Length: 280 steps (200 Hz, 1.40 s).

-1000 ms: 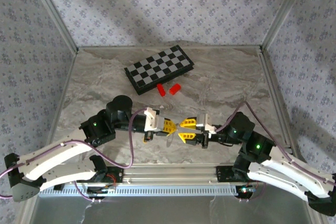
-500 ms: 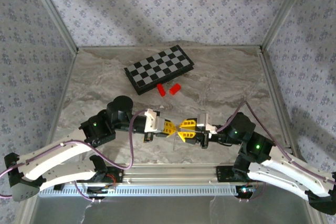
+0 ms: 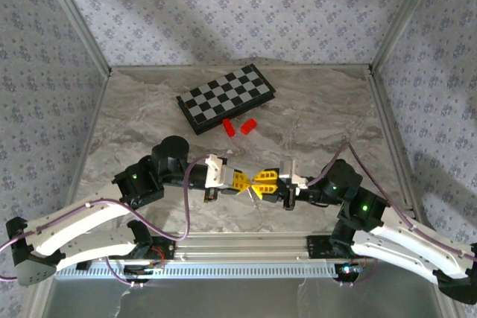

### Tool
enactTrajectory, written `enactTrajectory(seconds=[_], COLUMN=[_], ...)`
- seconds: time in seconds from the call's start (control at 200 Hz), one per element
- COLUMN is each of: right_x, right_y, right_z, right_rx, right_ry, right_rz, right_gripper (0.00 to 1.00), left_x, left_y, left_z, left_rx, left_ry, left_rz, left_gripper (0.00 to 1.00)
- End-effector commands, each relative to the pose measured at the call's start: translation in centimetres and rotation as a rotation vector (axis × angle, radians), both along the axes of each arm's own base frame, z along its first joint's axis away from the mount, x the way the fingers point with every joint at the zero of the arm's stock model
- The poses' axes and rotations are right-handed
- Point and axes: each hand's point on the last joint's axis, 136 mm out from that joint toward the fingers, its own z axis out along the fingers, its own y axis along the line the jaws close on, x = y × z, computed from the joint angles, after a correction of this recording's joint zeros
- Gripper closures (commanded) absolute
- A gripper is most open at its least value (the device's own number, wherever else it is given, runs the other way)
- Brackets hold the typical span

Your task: Put the keys on the keyring

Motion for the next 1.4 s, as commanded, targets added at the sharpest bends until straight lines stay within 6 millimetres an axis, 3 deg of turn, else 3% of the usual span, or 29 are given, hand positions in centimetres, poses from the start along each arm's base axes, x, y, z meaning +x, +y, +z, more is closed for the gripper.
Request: enactTrajectory(seconds=[0.0,0.14,0.235,0.365,0.515,0.585,0.725,1.394], right_x=[-0.6,-0.5,-0.4,0.0,0.9,1.3,2.2,2.3], right_y=[0.2,0.4,0.4,0.2,-0.2,-0.4,-0.2,0.7], right_z=[0.0,-0.1,-0.1,-0.1,-0.8,-1.1,-1.6,-1.6], right_rx=[0.008,-0.001,-0.012,-0.031,-0.125,-0.184,-0.272,-0.337], right_ry=[0.007,0.005,0.008,0.013,0.009,0.008,0.023,-0.005], right_rz=[0.031,0.033,0.026,0.000,-0.057,-0.089,-0.134,-0.146], right_gripper=[0.81,0.87,1.00,1.00,1.00,1.00,1.00,1.00], left_x=[-0.3,-0.3,-0.2,0.4,1.9,2.8,4.2,2.9], left_y=[0.1,-0.1,-0.1,-0.1,0.2,0.5,1.1,0.7], left_z=[2.3,2.2,2.3,1.8,0.8,0.2,-1.4,-3.0], left_rx=[-0.054,-0.059,-0.057,-0.038,0.010,0.043,0.115,0.157], left_ry=[-0.042,-0.040,-0.041,-0.043,-0.043,-0.048,-0.060,-0.006], left_rz=[-0.014,-0.013,-0.008,0.032,0.122,0.177,0.259,0.183], left_gripper=[1.00,1.00,1.00,1.00,0.73,0.69,0.74,0.77])
